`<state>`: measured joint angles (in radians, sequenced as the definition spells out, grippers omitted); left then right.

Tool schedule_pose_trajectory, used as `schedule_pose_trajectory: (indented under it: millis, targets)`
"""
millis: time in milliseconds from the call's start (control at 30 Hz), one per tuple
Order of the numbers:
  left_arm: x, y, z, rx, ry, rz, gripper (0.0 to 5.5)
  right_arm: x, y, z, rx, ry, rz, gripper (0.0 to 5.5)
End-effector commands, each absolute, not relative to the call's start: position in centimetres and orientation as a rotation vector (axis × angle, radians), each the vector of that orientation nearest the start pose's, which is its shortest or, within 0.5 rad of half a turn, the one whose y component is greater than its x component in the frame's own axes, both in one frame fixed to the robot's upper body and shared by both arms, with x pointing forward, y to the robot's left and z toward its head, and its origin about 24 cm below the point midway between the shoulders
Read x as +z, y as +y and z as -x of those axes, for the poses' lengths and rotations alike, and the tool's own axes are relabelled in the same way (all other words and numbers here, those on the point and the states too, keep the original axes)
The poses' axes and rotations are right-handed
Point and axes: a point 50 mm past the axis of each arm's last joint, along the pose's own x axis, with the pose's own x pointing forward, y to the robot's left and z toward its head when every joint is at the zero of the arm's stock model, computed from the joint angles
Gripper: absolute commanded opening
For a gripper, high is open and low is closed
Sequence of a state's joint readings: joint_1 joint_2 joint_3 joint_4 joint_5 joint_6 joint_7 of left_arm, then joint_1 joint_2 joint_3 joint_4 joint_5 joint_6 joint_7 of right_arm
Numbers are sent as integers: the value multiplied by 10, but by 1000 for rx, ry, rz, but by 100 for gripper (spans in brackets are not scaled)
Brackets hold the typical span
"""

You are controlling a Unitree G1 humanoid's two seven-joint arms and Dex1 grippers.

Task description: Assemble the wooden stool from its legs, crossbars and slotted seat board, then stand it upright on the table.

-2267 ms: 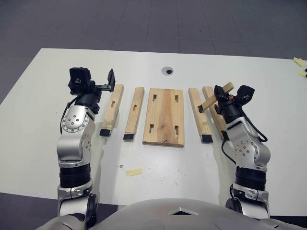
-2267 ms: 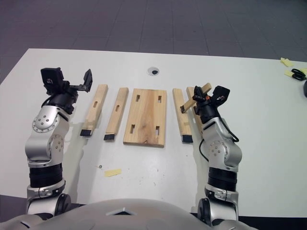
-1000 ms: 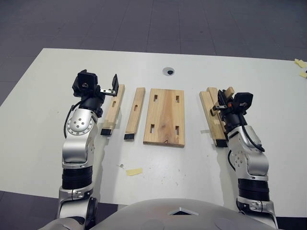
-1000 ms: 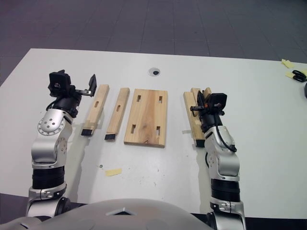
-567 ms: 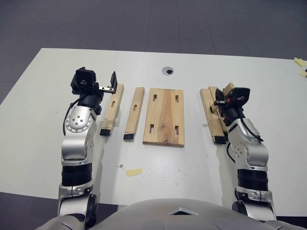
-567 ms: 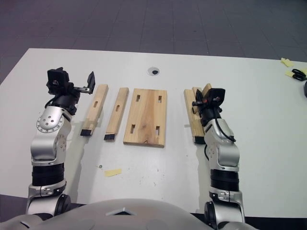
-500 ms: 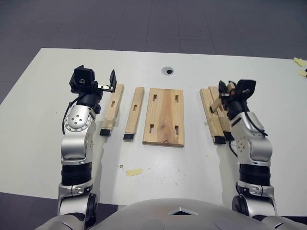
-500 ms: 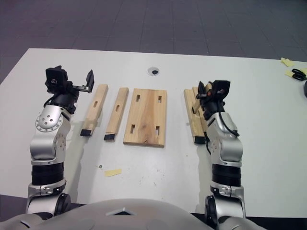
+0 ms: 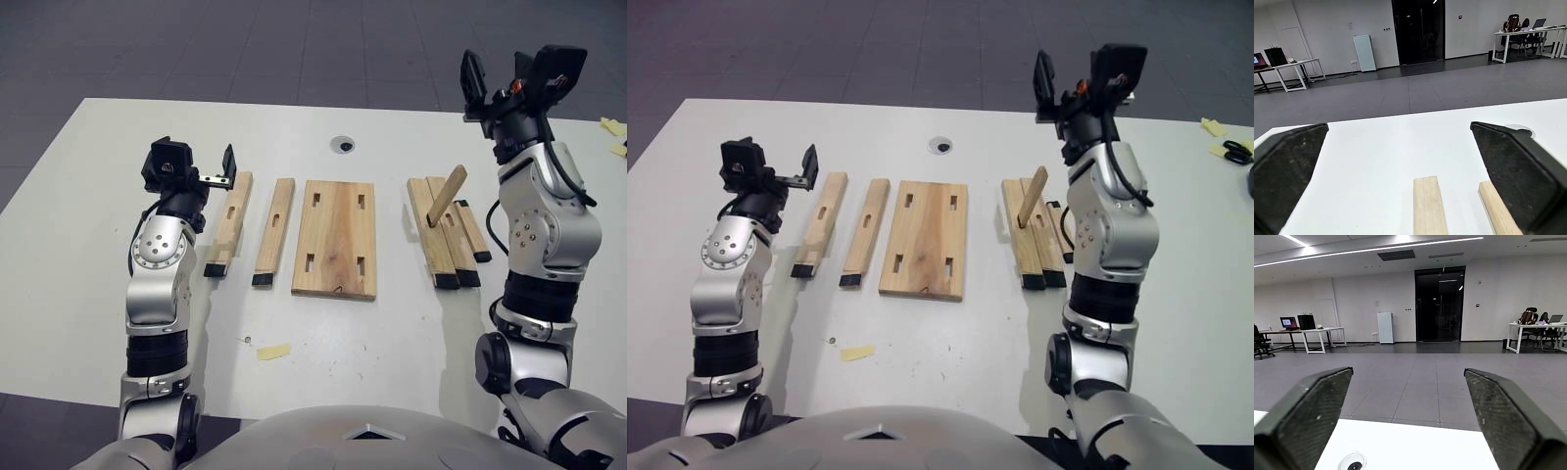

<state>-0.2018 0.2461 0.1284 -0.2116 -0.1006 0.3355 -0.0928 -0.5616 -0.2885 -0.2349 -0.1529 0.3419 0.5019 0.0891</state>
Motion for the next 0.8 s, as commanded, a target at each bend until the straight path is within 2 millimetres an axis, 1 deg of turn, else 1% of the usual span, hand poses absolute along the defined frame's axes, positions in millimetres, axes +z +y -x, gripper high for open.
schedule_pose_trajectory:
  millis: [33, 100, 133, 167, 233, 267, 300, 367, 500, 567, 667, 800]
  targets:
    - [125, 197, -285, -17, -97, -141, 540, 197, -187, -324, 164, -199, -84, 492]
    - [125, 197, -285, -17, -96, -140, 540, 172, -185, -325, 185, -111, -80, 518]
    - [125, 197, -285, -17, -96, -139, 540, 153, -183, -325, 213, -46, -53, 537]
    - [125, 197, -284, -16, -95, -138, 540, 137, -181, -325, 238, 10, -26, 539]
    - [124, 196, -284, -19, -89, -132, 540, 95, -180, -319, 260, 153, 41, 539]
    - [123, 195, -284, -26, -88, -134, 540, 81, -183, -316, 250, 193, 49, 539]
    - [123, 195, -285, -27, -87, -132, 540, 74, -186, -314, 238, 205, 52, 539]
    - [123, 196, -284, -22, -84, -129, 540, 77, -188, -317, 230, 172, -6, 539]
    - [120, 193, -285, -32, -73, -124, 540, 99, -182, -322, 256, 62, -117, 539]
    - [120, 192, -285, -34, -74, -123, 540, 116, -181, -326, 264, -5, -147, 539]
    - [121, 192, -285, -32, -77, -123, 540, 144, -184, -332, 268, -93, -161, 539]
    - [121, 193, -285, -31, -79, -122, 540, 187, -191, -338, 277, -208, -163, 539]
